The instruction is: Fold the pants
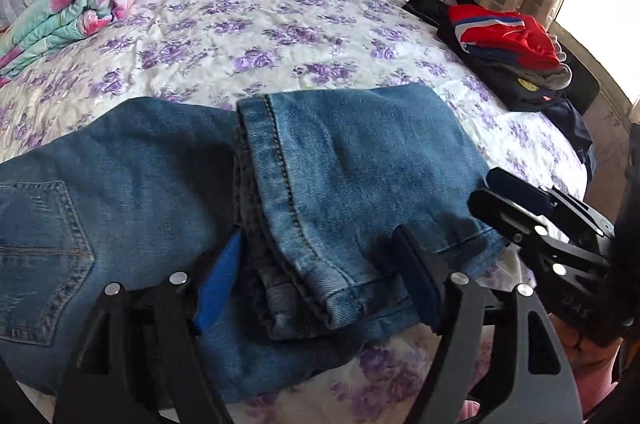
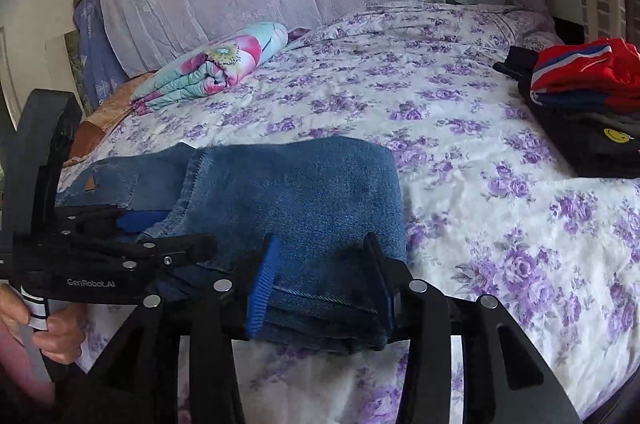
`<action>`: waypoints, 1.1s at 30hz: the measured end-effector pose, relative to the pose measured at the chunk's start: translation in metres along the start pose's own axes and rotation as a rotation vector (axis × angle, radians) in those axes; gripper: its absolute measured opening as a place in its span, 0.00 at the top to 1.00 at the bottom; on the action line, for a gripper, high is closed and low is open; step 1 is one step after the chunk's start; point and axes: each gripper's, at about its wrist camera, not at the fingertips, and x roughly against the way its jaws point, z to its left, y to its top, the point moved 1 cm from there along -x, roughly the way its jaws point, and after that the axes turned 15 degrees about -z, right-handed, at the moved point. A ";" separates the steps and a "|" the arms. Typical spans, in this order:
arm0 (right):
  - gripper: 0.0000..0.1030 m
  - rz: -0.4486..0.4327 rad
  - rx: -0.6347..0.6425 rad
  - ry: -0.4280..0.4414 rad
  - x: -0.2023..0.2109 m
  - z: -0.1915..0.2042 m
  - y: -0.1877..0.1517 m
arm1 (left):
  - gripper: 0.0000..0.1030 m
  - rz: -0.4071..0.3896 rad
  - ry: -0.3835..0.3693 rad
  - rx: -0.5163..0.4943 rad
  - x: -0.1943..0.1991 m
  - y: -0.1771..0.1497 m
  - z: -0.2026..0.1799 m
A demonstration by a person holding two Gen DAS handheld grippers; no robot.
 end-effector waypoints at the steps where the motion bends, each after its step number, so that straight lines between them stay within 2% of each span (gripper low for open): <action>1: 0.53 -0.016 0.011 -0.002 0.004 0.003 0.005 | 0.29 -0.010 0.010 -0.001 0.003 0.002 0.002; 2: 0.48 -0.039 0.028 -0.009 0.009 0.008 0.010 | 0.30 -0.025 0.025 -0.003 0.008 0.004 0.005; 4: 0.45 -0.070 0.053 0.000 0.017 0.019 0.019 | 0.29 -0.056 0.060 0.002 0.022 0.008 0.015; 7: 0.42 -0.095 0.111 0.050 0.019 0.049 0.031 | 0.26 -0.104 0.113 0.029 0.047 0.011 0.039; 11: 0.40 -0.100 0.213 0.151 0.008 0.107 0.043 | 0.24 -0.166 0.224 0.075 0.086 0.008 0.087; 13: 0.40 -0.091 0.266 0.220 0.002 0.141 0.045 | 0.20 -0.200 0.303 0.149 0.117 0.002 0.130; 14: 0.40 -0.082 0.304 0.269 -0.002 0.164 0.045 | 0.19 -0.215 0.352 0.220 0.137 -0.005 0.163; 17: 0.40 -0.031 0.404 0.406 -0.019 0.227 0.040 | 0.20 -0.233 0.436 0.387 0.178 -0.027 0.234; 18: 0.40 -0.012 0.435 0.443 -0.024 0.245 0.036 | 0.20 -0.234 0.502 0.446 0.193 -0.038 0.260; 20: 0.40 0.023 0.527 0.519 -0.037 0.289 0.028 | 0.20 -0.253 0.555 0.537 0.215 -0.055 0.292; 22: 0.40 0.035 0.635 0.551 -0.046 0.323 0.019 | 0.20 -0.267 0.555 0.615 0.232 -0.069 0.315; 26: 0.40 0.079 0.881 0.546 -0.063 0.371 -0.010 | 0.20 -0.270 0.568 0.645 0.241 -0.084 0.327; 29: 0.40 0.108 0.989 0.517 -0.070 0.381 -0.025 | 0.20 -0.264 0.528 0.679 0.237 -0.091 0.336; 33: 0.37 0.131 1.043 0.492 -0.074 0.387 -0.030 | 0.20 -0.268 0.455 0.713 0.226 -0.093 0.345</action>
